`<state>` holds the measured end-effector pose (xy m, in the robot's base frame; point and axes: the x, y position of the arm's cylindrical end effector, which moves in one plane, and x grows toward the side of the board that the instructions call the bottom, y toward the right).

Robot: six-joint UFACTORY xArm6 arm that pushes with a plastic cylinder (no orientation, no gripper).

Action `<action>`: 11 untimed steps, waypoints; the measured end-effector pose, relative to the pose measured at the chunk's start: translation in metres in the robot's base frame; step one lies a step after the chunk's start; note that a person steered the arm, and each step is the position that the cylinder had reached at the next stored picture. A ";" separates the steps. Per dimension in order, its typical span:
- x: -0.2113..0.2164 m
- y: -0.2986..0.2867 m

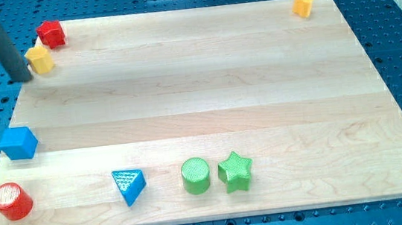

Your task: Push the yellow hexagon into the yellow heart

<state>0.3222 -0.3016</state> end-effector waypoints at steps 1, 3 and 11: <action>-0.013 0.031; -0.013 0.040; -0.094 0.377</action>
<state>0.2287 0.0756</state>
